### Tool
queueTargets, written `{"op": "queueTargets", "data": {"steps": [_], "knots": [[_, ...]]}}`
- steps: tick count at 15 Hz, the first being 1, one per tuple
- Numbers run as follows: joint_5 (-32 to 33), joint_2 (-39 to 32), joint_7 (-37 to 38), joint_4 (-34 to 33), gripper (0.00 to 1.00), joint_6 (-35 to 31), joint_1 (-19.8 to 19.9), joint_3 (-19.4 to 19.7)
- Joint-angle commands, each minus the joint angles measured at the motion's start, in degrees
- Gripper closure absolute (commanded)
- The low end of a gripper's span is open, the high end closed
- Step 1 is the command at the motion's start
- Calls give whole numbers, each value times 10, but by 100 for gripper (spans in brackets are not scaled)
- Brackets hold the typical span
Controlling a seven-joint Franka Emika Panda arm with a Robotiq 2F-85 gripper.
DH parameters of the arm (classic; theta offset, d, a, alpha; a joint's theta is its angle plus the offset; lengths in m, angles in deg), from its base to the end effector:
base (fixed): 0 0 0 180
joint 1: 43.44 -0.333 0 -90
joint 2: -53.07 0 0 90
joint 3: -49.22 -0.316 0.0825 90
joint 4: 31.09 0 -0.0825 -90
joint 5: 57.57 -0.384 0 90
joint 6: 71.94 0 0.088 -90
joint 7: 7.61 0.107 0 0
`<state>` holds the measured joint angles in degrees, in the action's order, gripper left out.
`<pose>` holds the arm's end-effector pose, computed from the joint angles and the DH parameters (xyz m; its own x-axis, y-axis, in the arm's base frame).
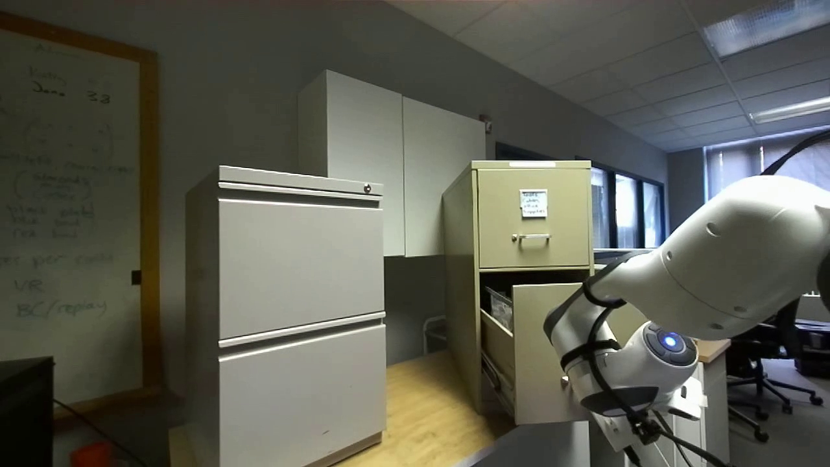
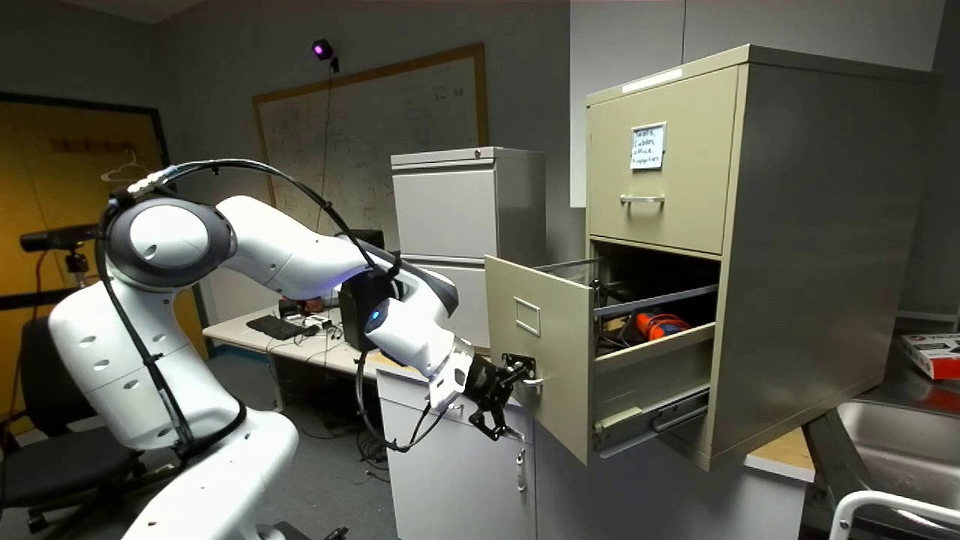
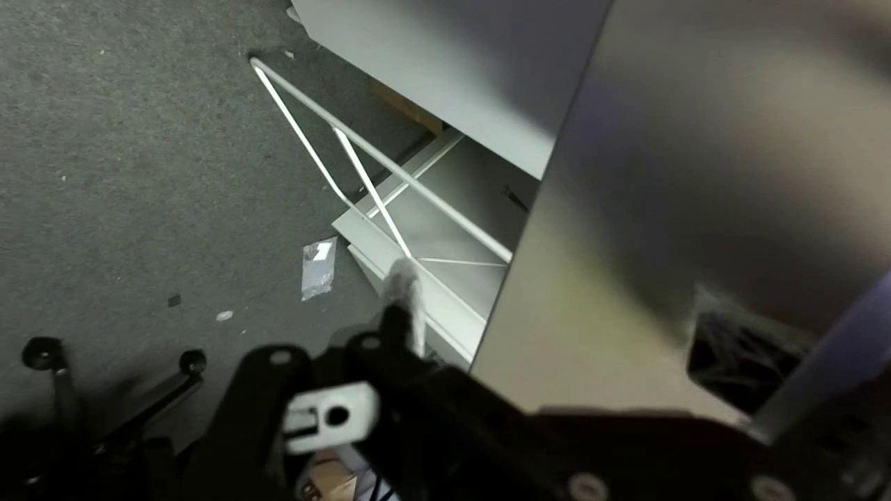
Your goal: Open the bottom drawer of the left cabinet
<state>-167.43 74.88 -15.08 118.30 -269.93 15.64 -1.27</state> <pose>0.3320 -0.1604 0.3951 -0.5117 -0.7887 0.3408 -0.7021 0.1552 -0.6949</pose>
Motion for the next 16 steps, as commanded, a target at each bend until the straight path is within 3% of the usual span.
{"op": "queueTargets", "data": {"steps": [1,4,8,10,16], "knots": [[-112,87,-22,27,0,1,116,-116],[-193,121,-59,-2,0,-9,210,-197],[-267,167,-117,-53,0,-8,305,-246],[-293,181,-146,-71,0,-16,320,-248],[-356,209,-211,-78,0,-19,313,-228]]}}
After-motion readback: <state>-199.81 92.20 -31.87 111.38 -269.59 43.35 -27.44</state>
